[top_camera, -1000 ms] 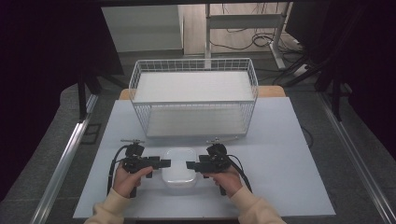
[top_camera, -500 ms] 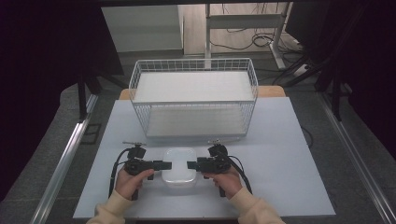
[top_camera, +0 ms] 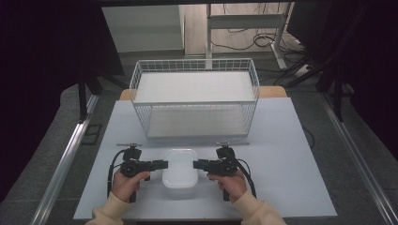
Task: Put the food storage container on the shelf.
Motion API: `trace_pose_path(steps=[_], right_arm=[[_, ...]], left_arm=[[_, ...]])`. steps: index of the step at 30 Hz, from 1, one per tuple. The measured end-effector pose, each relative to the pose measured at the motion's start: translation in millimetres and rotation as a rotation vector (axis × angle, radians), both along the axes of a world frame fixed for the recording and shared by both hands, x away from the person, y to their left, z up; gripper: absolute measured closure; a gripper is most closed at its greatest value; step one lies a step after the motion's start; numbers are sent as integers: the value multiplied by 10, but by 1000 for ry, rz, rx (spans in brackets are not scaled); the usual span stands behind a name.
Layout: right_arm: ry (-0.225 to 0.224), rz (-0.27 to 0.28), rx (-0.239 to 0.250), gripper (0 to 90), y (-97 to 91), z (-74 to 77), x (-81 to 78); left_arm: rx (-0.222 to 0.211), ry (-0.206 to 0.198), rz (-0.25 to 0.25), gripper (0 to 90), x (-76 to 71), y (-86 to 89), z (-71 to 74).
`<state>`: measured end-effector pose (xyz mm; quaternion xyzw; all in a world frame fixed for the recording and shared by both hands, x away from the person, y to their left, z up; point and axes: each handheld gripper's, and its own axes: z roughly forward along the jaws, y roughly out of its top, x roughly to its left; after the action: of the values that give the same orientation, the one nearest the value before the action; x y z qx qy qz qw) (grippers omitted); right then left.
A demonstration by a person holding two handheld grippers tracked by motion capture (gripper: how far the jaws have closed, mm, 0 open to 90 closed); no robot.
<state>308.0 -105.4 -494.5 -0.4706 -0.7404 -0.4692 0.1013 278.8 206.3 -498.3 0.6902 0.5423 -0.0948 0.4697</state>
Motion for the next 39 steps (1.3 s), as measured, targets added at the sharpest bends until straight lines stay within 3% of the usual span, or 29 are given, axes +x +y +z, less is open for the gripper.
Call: trace_pose_path(steps=[21, 30, 39], right_arm=[[-87, 4, -8, 778, -53, 127, -58], [-102, 5, -9, 788, -58, 145, -66], [-151, 17, -2, 789, -75, 273, -94]], left_arm=[[-3, -69, -12, 785, -102, 15, 143], [16, -99, -16, 790, -131, 2, 192], [17, -151, -16, 791, -174, -4, 311]])
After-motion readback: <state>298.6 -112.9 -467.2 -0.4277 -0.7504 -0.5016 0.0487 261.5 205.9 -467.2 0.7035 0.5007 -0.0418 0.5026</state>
